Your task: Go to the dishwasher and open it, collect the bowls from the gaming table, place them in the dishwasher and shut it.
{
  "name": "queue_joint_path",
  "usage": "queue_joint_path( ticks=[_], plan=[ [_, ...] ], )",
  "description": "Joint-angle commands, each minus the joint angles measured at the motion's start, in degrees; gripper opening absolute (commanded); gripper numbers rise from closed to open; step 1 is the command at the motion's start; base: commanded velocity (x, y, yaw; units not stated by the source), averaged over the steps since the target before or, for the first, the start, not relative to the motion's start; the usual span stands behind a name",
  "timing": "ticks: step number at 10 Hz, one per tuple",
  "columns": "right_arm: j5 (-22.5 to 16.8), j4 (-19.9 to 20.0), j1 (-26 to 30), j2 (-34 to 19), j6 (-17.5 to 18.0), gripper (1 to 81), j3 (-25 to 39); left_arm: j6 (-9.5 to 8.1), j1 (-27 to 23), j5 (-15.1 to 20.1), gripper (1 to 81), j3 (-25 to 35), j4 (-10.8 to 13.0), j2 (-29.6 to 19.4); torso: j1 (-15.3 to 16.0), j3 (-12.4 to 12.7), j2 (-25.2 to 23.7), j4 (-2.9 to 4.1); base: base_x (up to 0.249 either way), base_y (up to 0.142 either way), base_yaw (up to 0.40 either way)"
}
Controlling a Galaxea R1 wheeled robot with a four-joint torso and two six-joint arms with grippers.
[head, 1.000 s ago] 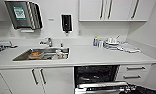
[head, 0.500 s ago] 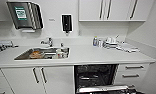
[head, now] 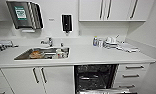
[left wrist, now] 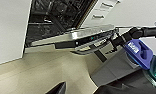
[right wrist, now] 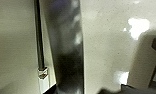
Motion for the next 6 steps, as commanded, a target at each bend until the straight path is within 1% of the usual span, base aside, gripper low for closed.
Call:
queue_joint_path(
  ticks=[1,3,6],
  plan=[
    [-2.73,1.16,5.17,-1.89,-0.05,81.1,-0.69,0.12,-4.73,1.03,81.1,1.35,0.0,-1.73,0.0,0.0,0.0,0.0,0.0,0.0,0.0],
    [-2.02,1.25,4.99,-2.06,-0.14,81.1,-1.66,0.12,-4.73,1.73,81.1,1.18,0.0,-1.38,0.02,-0.02,0.05,0.0,-0.068,0.0,0.0],
    [-2.02,1.16,5.08,-2.06,-0.32,81.1,-1.93,0.12,-4.73,1.73,81.1,1.17,0.0,-1.2,0.02,0.0,0.0,0.0,-0.071,0.0,0.0]
  ],
)
